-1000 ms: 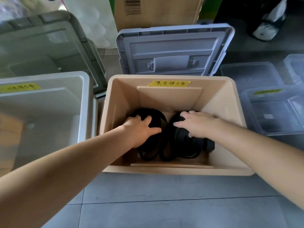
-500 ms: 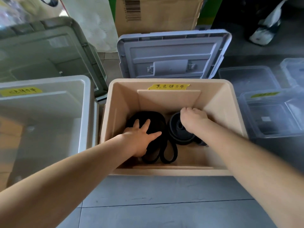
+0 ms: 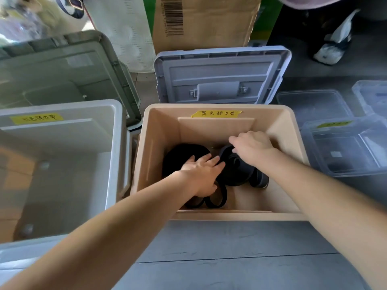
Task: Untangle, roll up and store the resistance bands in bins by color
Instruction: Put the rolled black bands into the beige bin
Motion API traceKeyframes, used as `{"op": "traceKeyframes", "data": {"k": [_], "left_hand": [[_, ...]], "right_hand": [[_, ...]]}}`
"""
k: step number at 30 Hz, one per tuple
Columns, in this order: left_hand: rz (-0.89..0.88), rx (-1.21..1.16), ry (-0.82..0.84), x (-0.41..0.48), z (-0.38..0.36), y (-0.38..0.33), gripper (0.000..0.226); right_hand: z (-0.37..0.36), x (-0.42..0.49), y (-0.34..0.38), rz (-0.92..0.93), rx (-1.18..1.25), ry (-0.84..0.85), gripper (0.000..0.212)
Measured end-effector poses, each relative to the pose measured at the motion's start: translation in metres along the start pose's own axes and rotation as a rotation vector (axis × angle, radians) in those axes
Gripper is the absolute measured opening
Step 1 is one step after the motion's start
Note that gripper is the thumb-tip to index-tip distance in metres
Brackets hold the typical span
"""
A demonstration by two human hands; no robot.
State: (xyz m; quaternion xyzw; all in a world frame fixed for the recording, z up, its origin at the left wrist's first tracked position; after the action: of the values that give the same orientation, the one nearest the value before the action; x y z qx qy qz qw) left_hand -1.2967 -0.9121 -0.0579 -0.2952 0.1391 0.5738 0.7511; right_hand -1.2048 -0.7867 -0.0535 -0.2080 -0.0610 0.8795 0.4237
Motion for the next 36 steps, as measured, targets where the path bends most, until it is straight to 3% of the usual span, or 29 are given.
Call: {"op": "traceKeyframes", "data": {"k": [5, 11, 16, 18, 22, 25, 27, 30, 36], "left_hand": [[0.058, -0.241, -0.121, 0.002, -0.002, -0.001, 0.057], [0.045, -0.013, 0.034, 0.006, -0.009, -0.004, 0.057], [0.111, 0.006, -0.09, 0.004, -0.007, 0.004, 0.069], [0.068, 0.002, -0.062, 0.005, -0.007, 0.006, 0.072], [0.086, 0.042, 0.069, 0.014, -0.011, 0.003, 0.068], [0.104, 0.047, 0.09, 0.014, -0.01, 0.003, 0.073], [0.042, 0.007, 0.103, 0.009, -0.01, 0.002, 0.075], [-0.013, -0.005, 0.117, 0.005, -0.014, -0.002, 0.076], [0.045, 0.161, 0.182, 0.015, -0.026, -0.008, 0.08]], "right_hand": [[-0.003, 0.003, 0.003, 0.017, 0.015, 0.017, 0.027], [0.003, 0.009, 0.011, 0.006, -0.048, 0.148, 0.035], [-0.006, 0.012, 0.022, -0.075, -0.045, 0.151, 0.036], [-0.006, 0.012, 0.02, -0.086, -0.011, 0.15, 0.034], [-0.014, -0.005, 0.024, -0.002, -0.108, 0.111, 0.036], [-0.019, -0.019, 0.027, 0.013, -0.119, -0.047, 0.061], [-0.021, -0.024, 0.031, 0.092, -0.045, -0.089, 0.055], [-0.032, -0.032, 0.041, 0.202, -0.017, 0.005, 0.05], [-0.034, -0.03, 0.042, 0.142, -0.11, 0.135, 0.057]]}}
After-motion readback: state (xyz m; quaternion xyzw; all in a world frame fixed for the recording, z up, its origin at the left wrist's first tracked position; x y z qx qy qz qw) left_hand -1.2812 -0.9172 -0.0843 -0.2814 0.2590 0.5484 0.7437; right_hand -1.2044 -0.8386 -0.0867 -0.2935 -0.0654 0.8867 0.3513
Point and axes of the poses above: each hand's wrist, its own x-axis towards the middle knuckle, its own z-axis out of the back of the hand, y = z × x, the point moved 2 cm from there along x, towards the middle knuckle, and after that the axes turned 12 degrees about -z, right-handed, at the moved point
